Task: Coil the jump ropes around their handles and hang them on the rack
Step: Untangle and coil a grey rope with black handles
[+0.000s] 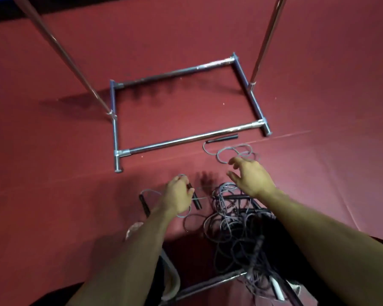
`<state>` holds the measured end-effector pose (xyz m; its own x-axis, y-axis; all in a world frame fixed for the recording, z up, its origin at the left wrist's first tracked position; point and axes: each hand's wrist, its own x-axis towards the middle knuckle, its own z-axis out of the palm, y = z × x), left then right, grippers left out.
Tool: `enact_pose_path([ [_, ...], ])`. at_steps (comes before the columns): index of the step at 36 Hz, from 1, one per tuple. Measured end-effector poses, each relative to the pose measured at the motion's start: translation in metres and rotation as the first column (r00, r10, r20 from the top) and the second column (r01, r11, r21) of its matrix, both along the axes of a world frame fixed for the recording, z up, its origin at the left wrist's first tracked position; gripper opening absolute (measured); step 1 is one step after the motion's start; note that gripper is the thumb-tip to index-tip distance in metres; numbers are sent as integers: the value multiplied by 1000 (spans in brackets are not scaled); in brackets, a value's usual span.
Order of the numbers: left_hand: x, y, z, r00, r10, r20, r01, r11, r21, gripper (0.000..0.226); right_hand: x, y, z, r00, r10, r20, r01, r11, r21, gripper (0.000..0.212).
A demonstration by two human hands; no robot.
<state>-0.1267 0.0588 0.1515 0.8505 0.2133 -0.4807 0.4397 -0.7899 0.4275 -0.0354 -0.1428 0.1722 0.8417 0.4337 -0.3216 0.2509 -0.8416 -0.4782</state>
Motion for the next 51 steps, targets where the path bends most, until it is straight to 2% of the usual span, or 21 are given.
enact_pose_path([
  [4,-4,-8,-66,993,97,-66,-104,988,-113,16,-10,2,-56,997,-37,-60,38,999,26,31],
  [10,20,1,-135,958,276,-81,-286,943,-168,33,-15,17,-117,992,-52,-111,61,996,72,28],
  [13,38,2,-162,960,267,-88,-276,955,-111,38,-10,28,-135,989,-54,-135,65,995,82,28],
  [17,46,-4,-178,969,244,-45,-242,969,54,35,-1,46,-145,978,-90,-190,118,983,141,25],
  [19,45,-5,-175,950,312,21,-312,950,3,37,3,52,-143,972,-105,-211,141,976,165,24],
  [21,47,-5,-161,905,423,45,-410,896,-173,38,8,56,-134,962,-148,-229,196,960,200,22],
  [23,53,-2,-136,889,455,52,-411,843,-347,39,15,59,-119,938,-211,-275,284,923,260,23],
  [26,64,6,-83,893,434,116,-323,800,-505,43,24,63,-81,901,-225,-370,362,860,360,25],
  [29,68,9,-15,922,337,192,-166,790,-590,37,28,70,-25,921,-144,-363,312,831,460,19],
  [31,67,6,26,926,279,256,-65,784,-618,33,27,75,13,940,-103,-325,278,783,557,13],
  [34,59,0,79,889,209,408,48,843,-535,26,22,77,71,961,-109,-254,256,696,671,13],
  [36,51,0,121,840,198,505,84,872,-483,22,15,74,114,974,-84,-212,212,679,703,15],
  [40,32,-1,181,686,262,679,37,919,-392,19,-1,63,178,987,4,-161,117,671,732,16],
  [42,24,0,193,600,339,725,-33,915,-401,28,-9,59,202,993,2,-114,84,663,744,15],
  [43,21,0,196,598,323,733,-45,927,-372,36,-12,57,212,996,2,-92,68,655,752,15],
  [45,17,0,201,701,206,682,34,946,-321,50,-18,53,228,996,21,-82,51,621,782,18],
  [46,15,0,203,761,180,624,78,928,-363,51,-19,51,233,996,35,-76,39,607,793,20],
  [48,12,3,204,820,204,535,104,865,-490,27,-18,46,239,999,31,-44,16,607,794,22],
  [49,13,7,203,824,204,528,110,857,-503,11,-15,43,240,1000,2,-21,15,617,787,24],
  [51,14,19,198,838,153,523,116,888,-445,17,-5,35,237,996,-85,26,34,630,776,26],
])
